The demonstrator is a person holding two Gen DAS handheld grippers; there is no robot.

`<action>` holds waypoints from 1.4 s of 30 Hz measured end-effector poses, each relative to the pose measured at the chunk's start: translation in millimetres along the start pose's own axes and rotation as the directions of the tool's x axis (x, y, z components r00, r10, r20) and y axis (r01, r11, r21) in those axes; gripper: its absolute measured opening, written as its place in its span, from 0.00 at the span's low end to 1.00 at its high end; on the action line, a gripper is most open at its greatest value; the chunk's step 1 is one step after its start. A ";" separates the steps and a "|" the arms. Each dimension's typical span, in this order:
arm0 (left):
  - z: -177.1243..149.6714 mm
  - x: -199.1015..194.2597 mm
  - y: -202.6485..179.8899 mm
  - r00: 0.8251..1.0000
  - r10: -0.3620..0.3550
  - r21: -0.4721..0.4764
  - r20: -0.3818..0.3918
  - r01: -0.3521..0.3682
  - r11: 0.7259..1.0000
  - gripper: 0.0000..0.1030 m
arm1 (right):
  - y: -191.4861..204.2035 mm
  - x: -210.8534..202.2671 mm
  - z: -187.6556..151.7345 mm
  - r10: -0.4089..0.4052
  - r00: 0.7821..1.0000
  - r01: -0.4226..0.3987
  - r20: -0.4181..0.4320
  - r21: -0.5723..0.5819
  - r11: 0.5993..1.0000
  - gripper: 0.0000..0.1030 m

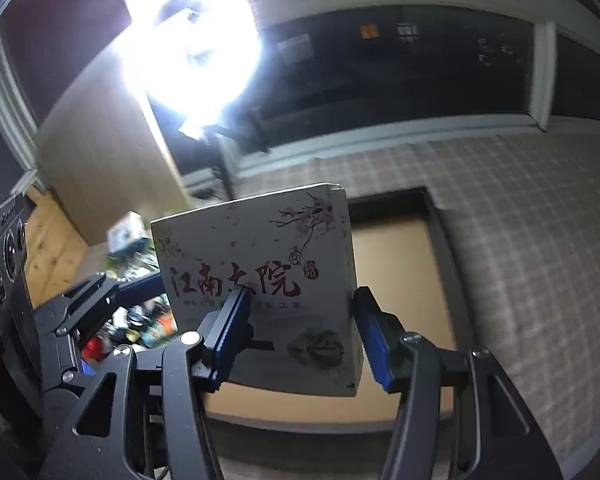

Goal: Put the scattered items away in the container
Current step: 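Lift the book box with both grippers, lower it into the black tray, open, then move both grippers back over the pile of items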

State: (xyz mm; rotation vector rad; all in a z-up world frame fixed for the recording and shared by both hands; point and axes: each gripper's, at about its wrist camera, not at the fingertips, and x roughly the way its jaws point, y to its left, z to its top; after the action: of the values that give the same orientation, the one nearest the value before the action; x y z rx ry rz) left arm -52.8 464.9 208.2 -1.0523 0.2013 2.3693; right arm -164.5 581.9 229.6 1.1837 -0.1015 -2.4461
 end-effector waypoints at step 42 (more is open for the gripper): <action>-180.0 -113.0 270.5 0.896 0.402 -0.467 -0.188 -0.442 0.766 0.66 | 207.3 107.6 -7.7 0.174 0.975 -0.215 -0.140 -0.382 0.899 0.54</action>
State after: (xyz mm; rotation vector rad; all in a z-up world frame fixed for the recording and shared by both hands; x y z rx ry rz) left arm -17.0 128.5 145.9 -1.4669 -0.1891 2.8834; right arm -147.8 351.3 196.1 1.0558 0.2816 -2.0954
